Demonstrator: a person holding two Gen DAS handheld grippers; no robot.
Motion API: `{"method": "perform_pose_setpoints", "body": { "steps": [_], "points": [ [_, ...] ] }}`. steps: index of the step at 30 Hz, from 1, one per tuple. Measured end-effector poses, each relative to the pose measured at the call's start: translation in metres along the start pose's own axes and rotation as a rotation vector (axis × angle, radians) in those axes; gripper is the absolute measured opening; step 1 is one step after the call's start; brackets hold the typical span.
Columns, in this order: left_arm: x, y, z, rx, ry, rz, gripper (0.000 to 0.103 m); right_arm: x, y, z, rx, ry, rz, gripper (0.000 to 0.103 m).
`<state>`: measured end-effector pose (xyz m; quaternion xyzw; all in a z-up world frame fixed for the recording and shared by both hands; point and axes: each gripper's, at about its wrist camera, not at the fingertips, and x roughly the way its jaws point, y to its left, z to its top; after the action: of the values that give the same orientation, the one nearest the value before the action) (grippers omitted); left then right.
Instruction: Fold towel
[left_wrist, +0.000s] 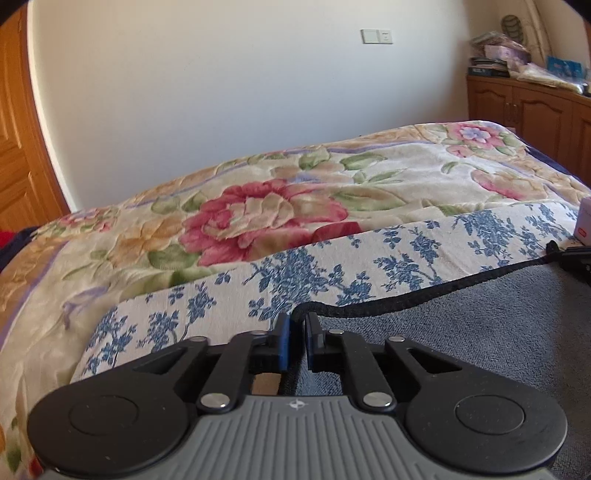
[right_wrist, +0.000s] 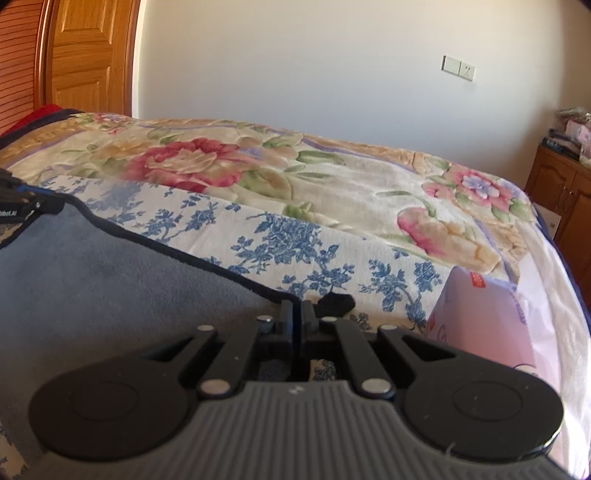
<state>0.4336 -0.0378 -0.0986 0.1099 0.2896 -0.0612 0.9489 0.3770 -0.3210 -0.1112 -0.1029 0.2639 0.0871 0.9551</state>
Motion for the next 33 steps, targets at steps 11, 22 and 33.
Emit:
{"method": "perform_pose_setpoints", "body": {
  "steps": [11, 22, 33],
  "points": [
    [-0.031, 0.001, 0.002, -0.047, -0.041, -0.001, 0.074, -0.031, -0.001, 0.007, 0.030, -0.014, 0.027, 0.051],
    [-0.107, 0.008, 0.022, -0.143, -0.067, -0.001, 0.099, -0.093, -0.008, 0.023, 0.101, -0.075, -0.001, 0.059],
    [-0.172, 0.002, 0.036, -0.106, -0.107, -0.014, 0.099, -0.144, -0.001, 0.036, 0.114, -0.113, 0.010, 0.068]
  ]
}}
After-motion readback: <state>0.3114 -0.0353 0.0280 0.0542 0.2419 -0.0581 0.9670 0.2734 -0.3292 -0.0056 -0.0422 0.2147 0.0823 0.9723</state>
